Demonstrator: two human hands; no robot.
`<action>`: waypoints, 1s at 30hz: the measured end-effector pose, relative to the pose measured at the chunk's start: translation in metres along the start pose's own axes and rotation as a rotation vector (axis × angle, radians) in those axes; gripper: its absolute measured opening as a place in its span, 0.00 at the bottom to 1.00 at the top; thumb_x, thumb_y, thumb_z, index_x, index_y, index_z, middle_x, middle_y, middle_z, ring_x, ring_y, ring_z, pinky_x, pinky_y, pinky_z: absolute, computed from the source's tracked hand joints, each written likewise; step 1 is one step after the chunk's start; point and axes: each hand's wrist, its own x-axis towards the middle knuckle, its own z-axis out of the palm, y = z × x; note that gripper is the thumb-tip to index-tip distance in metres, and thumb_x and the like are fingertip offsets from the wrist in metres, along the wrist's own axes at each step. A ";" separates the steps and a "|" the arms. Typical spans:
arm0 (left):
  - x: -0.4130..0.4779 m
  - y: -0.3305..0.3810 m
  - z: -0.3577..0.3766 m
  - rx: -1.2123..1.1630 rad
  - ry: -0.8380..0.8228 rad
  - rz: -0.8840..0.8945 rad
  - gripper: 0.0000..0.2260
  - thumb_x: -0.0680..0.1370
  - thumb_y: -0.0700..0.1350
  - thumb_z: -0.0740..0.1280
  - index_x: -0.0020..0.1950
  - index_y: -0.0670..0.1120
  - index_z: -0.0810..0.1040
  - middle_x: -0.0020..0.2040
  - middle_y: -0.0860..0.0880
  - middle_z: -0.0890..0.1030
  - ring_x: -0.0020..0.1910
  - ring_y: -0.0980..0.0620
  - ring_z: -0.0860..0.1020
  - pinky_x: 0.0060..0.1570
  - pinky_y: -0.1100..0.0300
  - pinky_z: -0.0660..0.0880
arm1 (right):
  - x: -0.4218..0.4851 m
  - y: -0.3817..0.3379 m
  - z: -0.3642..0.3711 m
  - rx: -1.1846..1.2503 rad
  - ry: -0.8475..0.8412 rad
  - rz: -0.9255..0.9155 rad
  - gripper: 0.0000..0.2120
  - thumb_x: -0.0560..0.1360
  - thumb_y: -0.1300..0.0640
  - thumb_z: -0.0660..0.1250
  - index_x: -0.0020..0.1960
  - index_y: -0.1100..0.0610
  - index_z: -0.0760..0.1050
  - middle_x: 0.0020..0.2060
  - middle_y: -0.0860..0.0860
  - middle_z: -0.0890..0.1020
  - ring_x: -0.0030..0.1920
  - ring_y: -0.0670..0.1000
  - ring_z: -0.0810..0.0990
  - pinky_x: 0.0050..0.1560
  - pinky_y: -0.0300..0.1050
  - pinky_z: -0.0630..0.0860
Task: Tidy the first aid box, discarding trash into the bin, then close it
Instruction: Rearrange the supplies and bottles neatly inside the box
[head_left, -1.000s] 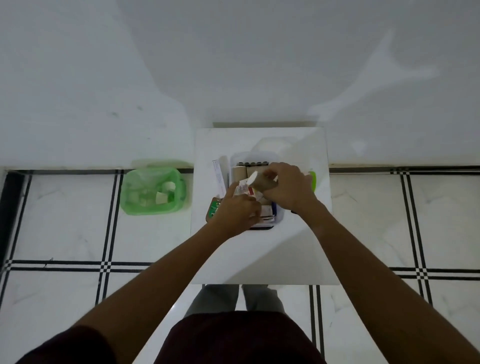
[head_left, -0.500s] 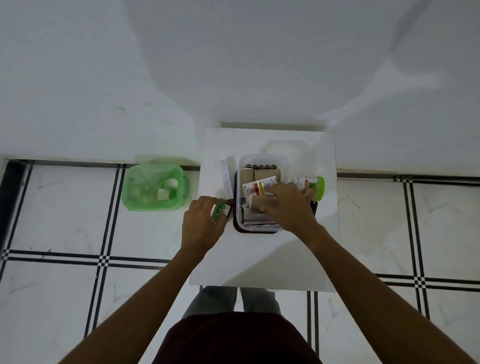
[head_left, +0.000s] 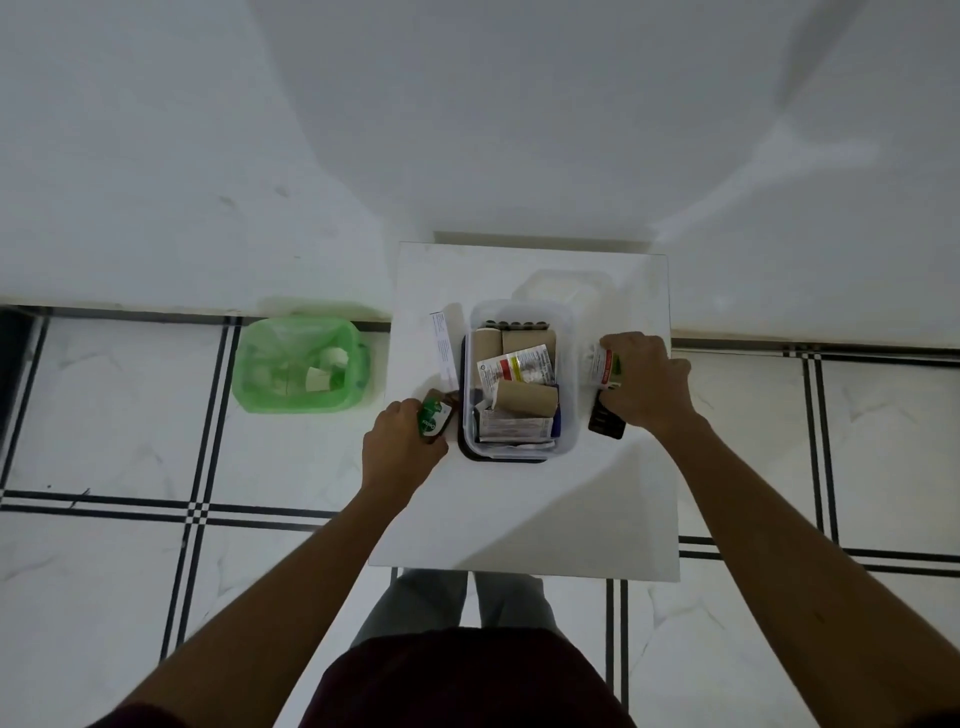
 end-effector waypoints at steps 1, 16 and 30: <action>0.000 -0.002 0.001 0.010 -0.002 0.003 0.15 0.67 0.49 0.71 0.49 0.43 0.75 0.42 0.46 0.77 0.41 0.45 0.75 0.38 0.52 0.73 | 0.000 0.001 0.003 -0.019 0.002 -0.013 0.29 0.66 0.59 0.71 0.66 0.53 0.69 0.63 0.52 0.75 0.62 0.58 0.71 0.55 0.58 0.69; -0.015 -0.020 -0.055 -0.170 0.184 0.241 0.19 0.66 0.39 0.76 0.55 0.40 0.78 0.48 0.42 0.80 0.43 0.53 0.74 0.41 0.71 0.66 | 0.001 0.002 -0.028 0.164 0.265 -0.048 0.31 0.59 0.52 0.78 0.59 0.55 0.72 0.51 0.55 0.79 0.52 0.58 0.73 0.44 0.53 0.77; -0.007 0.086 -0.035 0.293 -0.004 0.794 0.23 0.66 0.54 0.69 0.61 0.53 0.78 0.58 0.50 0.79 0.55 0.46 0.76 0.48 0.50 0.63 | 0.014 -0.075 -0.052 0.030 0.090 -0.438 0.31 0.63 0.39 0.73 0.62 0.50 0.72 0.54 0.48 0.78 0.57 0.54 0.72 0.51 0.52 0.62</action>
